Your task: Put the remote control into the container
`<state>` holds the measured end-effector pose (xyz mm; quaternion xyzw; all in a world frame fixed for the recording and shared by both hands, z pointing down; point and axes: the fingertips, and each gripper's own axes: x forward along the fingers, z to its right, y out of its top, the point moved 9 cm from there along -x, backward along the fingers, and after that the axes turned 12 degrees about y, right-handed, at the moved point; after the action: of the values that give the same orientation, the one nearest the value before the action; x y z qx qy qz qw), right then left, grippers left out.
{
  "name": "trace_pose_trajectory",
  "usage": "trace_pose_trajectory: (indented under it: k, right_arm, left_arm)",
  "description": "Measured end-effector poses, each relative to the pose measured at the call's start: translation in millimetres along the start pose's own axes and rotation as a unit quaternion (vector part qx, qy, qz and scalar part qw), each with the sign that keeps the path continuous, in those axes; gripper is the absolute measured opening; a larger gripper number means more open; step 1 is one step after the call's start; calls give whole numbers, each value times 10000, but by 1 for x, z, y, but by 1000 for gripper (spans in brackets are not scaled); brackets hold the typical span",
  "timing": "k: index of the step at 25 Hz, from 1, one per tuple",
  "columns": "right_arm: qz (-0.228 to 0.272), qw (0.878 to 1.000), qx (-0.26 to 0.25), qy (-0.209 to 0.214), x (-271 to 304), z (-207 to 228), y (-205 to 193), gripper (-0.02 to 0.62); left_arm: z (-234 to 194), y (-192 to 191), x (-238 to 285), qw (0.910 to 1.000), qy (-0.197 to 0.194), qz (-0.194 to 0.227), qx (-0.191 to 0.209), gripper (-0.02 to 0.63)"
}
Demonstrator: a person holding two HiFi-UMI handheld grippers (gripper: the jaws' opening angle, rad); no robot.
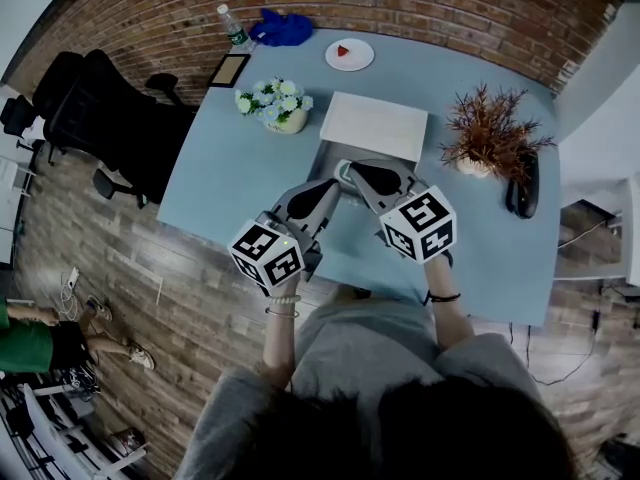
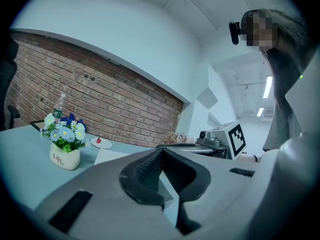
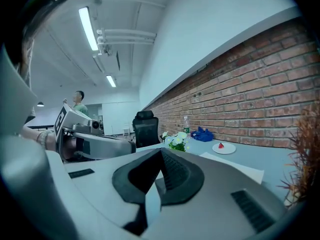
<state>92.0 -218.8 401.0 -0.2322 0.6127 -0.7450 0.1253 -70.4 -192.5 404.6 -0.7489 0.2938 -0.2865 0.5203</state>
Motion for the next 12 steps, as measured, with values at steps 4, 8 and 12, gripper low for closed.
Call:
trace_pose_trajectory:
  k: [4,8,12]
  right_arm:
    - [120,9999,-104,62,-7,-2,-1,-2]
    - [193,9995,-232,115,-11,0,-1,-2]
    - [236,9991,-318,153,-14,-1,-1,-2]
  left_arm:
    - [8,-3,0,10000,17,67,26,3]
    - [13,-3,2,9998,33,167,66,3]
    - [16,-4,3,9997,21,205,98,3]
